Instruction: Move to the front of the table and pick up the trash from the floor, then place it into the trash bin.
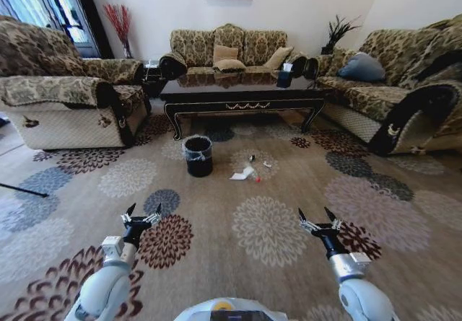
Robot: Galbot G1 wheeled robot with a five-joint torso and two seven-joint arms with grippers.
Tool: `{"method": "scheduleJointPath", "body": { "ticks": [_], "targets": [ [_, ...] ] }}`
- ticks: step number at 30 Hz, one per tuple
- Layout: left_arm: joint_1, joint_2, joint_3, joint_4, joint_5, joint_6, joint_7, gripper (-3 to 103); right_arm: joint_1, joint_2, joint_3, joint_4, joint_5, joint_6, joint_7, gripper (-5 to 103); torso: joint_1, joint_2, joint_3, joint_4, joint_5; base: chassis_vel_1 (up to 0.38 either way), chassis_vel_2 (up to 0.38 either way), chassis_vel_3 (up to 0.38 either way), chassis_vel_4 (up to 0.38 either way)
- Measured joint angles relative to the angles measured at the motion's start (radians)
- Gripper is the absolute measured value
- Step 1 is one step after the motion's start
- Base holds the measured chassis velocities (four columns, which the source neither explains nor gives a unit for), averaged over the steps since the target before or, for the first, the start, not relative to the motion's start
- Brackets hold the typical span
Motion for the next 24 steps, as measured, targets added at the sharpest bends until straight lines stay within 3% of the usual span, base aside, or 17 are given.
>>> {"method": "scheduleJointPath", "body": {
  "ticks": [17, 24],
  "targets": [
    [-0.061, 0.024, 0.006, 0.013, -0.01, 0.029, -0.012, 100, -0.009, 0.004, -0.007, 0.003, -0.014, -0.001, 0.0, 100, 0.0, 0.0, 0.001, 0.0003, 0.0009, -0.249, 0.253, 0.255, -0.263],
    [-0.138, 0.063, 0.054, 0.045, -0.037, 0.056, -0.038, 100, -0.013, 0.021, -0.012, 0.008, -0.034, -0.001, 0.004, 100, 0.0, 0.0, 0.002, 0.0004, 0.0006, -0.248, 0.26, 0.246, -0.262]
  ]
}}
